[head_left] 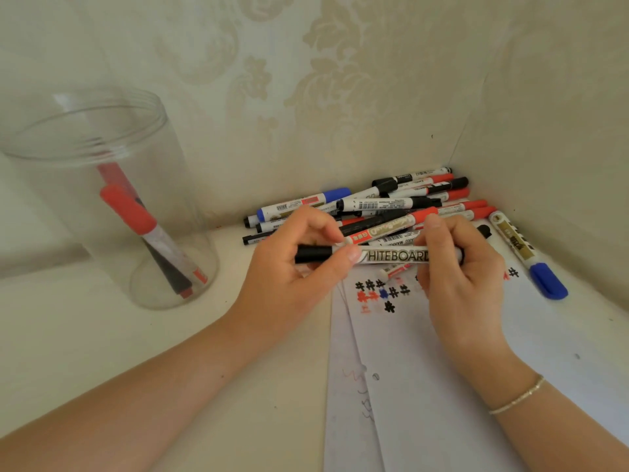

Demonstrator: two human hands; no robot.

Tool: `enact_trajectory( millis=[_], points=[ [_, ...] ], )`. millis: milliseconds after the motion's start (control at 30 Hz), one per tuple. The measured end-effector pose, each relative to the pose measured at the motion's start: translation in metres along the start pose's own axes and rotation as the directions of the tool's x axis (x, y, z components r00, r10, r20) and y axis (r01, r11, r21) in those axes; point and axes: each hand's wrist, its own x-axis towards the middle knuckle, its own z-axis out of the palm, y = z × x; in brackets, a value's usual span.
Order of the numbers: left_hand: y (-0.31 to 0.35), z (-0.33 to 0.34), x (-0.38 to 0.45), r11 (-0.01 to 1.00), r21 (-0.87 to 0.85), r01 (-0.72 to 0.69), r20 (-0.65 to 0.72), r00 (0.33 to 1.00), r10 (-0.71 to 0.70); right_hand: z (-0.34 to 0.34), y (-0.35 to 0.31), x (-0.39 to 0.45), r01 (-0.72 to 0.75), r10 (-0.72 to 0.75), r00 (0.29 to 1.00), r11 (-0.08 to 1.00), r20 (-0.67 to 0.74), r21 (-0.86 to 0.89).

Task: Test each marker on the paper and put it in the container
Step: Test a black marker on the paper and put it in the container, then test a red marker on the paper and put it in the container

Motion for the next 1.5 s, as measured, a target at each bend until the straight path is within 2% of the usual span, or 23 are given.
enact_trajectory(
  millis=[133, 200, 267, 367, 400, 433, 500, 533, 633, 667, 733, 800, 867, 933, 1000, 1067, 1133, 1267, 1300, 1367, 1433, 1467, 1500],
  points=[
    [0.023, -0.01, 0.015, 0.997, -0.069, -0.045, -0.24, 0.97, 0.028, 0.017, -0.021, 0.0, -0.035, 0.029, 0.993, 0.998, 0.111, 0.053],
    [0.043, -0.022, 0.022, 0.986, 0.077, -0.148, -0.285, 0.945, 0.164, 0.028, -0.031, 0.0, -0.081, 0.071, 0.968, 0.996, 0.242, 0.03],
    [0.062, -0.036, 0.026, 0.921, 0.276, -0.276, -0.23, 0.911, 0.342, 0.04, -0.041, 0.002, -0.071, 0.077, 0.92, 0.997, 0.383, -0.03],
    [0.091, -0.06, 0.031, 0.799, 0.472, -0.373, -0.197, 0.838, 0.508, 0.058, -0.047, 0.011, 0.123, 0.043, 0.856, 0.951, 0.516, -0.284],
    [0.099, -0.07, 0.034, 0.763, 0.522, -0.382, -0.214, 0.807, 0.551, 0.063, -0.046, 0.012, 0.265, 0.04, 0.825, 0.853, 0.563, -0.449],
    [0.107, -0.08, 0.038, 0.731, 0.565, -0.383, -0.237, 0.774, 0.588, 0.068, -0.044, 0.013, 0.432, 0.042, 0.781, 0.684, 0.623, -0.588],
    [0.12, -0.099, 0.046, 0.692, 0.628, -0.357, -0.288, 0.719, 0.632, 0.076, -0.04, 0.011, 0.676, 0.111, 0.666, 0.326, 0.737, -0.66],
    [0.125, -0.108, 0.05, 0.684, 0.649, -0.332, -0.318, 0.699, 0.64, 0.08, -0.036, 0.011, 0.726, 0.185, 0.627, 0.213, 0.757, -0.654],
    [0.13, -0.128, 0.061, 0.675, 0.695, -0.248, -0.371, 0.681, 0.632, 0.09, -0.029, 0.01, 0.77, 0.232, 0.603, 0.081, 0.763, -0.633],
    [0.131, -0.134, 0.064, 0.676, 0.703, -0.223, -0.374, 0.693, 0.617, 0.093, -0.027, 0.011, 0.781, 0.189, 0.595, 0.091, 0.781, -0.617],
    [0.131, -0.143, 0.069, 0.663, 0.731, -0.16, -0.358, 0.737, 0.573, 0.096, -0.028, 0.016, 0.803, -0.054, 0.584, 0.185, 0.81, -0.566],
    [0.129, -0.15, 0.076, 0.588, 0.806, -0.065, -0.305, 0.805, 0.508, 0.095, -0.037, 0.023, 0.731, -0.251, 0.664, 0.419, 0.705, -0.539],
    [0.126, -0.154, 0.08, 0.456, 0.888, 0.049, -0.249, 0.887, 0.389, 0.098, -0.053, 0.029, 0.639, -0.385, 0.745, 0.645, 0.545, -0.418],
    [0.119, -0.155, 0.083, 0.412, 0.904, 0.116, -0.214, 0.956, 0.2, 0.102, -0.07, 0.033, 0.53, -0.414, 0.826, 0.802, 0.381, -0.277],
    [0.109, -0.156, 0.087, 0.47, 0.868, 0.161, -0.158, 0.986, -0.045, 0.105, -0.085, 0.034, 0.408, -0.357, 0.882, 0.905, 0.308, -0.12],
    [0.101, -0.156, 0.092, 0.495, 0.847, 0.194, -0.062, 0.961, -0.27, 0.106, -0.096, 0.033, 0.228, -0.225, 0.928, 0.973, 0.298, 0.027],
    [0.098, -0.157, 0.096, 0.45, 0.875, 0.178, 0.047, 0.895, -0.444, 0.106, -0.102, 0.031, 0.047, -0.085, 0.947, 0.99, 0.308, 0.13],
    [0.096, -0.155, 0.1, 0.46, 0.827, 0.323, 0.189, 0.611, -0.769, 0.101, -0.107, 0.028, -0.182, 0.088, 0.938, 0.948, 0.335, 0.26],
    [0.098, -0.155, 0.101, 0.438, 0.842, 0.316, 0.193, 0.581, -0.79, 0.099, -0.108, 0.027, -0.222, 0.12, 0.932, 0.934, 0.341, 0.279],
    [0.107, -0.157, 0.102, 0.409, 0.875, 0.259, 0.167, 0.631, -0.758, 0.094, -0.106, 0.026, -0.274, 0.167, 0.926, 0.915, 0.34, 0.297],
    [0.119, -0.157, 0.1, 0.399, 0.893, 0.21, 0.073, 0.806, -0.587, 0.087, -0.104, 0.026, -0.295, 0.19, 0.925, 0.905, 0.329, 0.306],
    [0.127, -0.152, 0.097, 0.387, 0.902, 0.189, -0.008, 0.906, -0.423, 0.084, -0.102, 0.026, -0.297, 0.194, 0.927, 0.902, 0.321, 0.313],
    [0.135, -0.142, 0.091, 0.38, 0.911, 0.159, -0.07, 0.969, -0.239, 0.08, -0.101, 0.026, -0.295, 0.194, 0.931, 0.899, 0.31, 0.323]
  ],
)
